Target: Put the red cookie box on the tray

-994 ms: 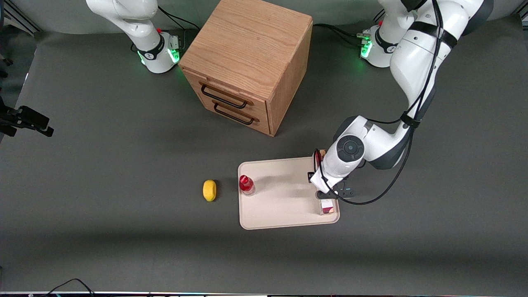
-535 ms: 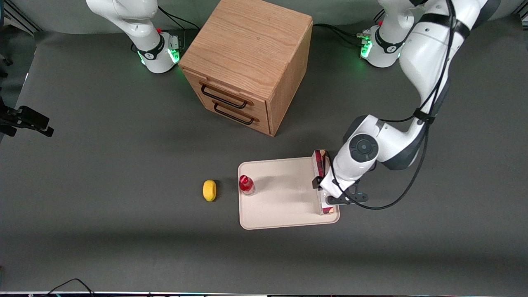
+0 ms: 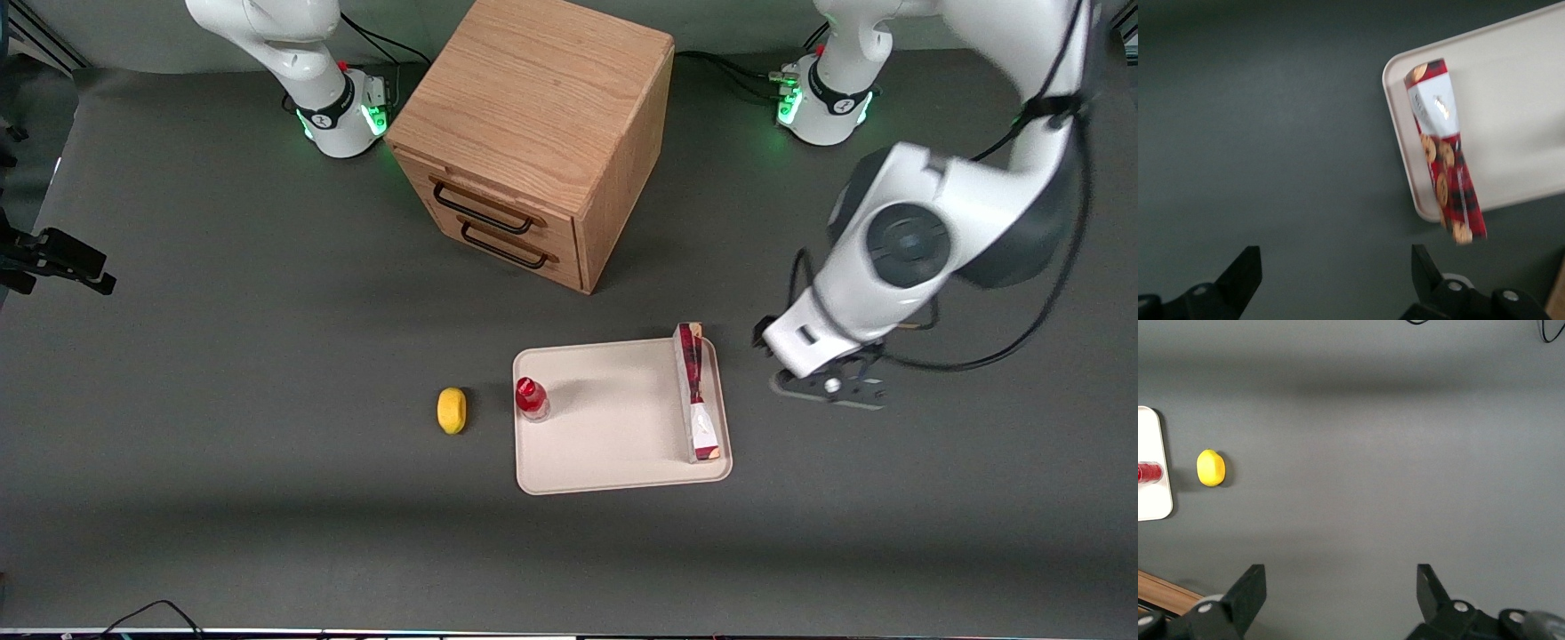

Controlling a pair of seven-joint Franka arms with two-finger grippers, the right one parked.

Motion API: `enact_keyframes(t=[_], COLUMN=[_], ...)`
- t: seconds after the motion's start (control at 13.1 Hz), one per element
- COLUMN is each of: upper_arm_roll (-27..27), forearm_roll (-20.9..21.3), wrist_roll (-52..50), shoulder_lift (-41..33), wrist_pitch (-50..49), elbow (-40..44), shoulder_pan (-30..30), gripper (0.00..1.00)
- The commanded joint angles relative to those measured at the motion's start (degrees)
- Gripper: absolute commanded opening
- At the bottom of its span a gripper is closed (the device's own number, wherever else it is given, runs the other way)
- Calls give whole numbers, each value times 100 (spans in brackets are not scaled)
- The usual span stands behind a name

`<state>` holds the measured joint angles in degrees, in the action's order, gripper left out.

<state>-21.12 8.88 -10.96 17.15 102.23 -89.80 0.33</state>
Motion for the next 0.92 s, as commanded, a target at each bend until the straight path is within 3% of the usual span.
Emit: enact_keyframes(t=[0.0,0.31,0.46,0.61,0.84], upper_arm_roll=[695,1390,1514,1795,1814], forearm_roll=[-492,-528,-571,-975,-967], wrist_roll=[1057,1219,1246,1342,1527], shoulder_lift=[-782,-1450,-1688,-1759,-1759], wrist_pitch=[-465,-556,-554,-607,-668], elbow=[-214,-739,-908,-917,-742], shoulder_pan=[72,46,55,46,37], gripper=[100,100,100,100,100])
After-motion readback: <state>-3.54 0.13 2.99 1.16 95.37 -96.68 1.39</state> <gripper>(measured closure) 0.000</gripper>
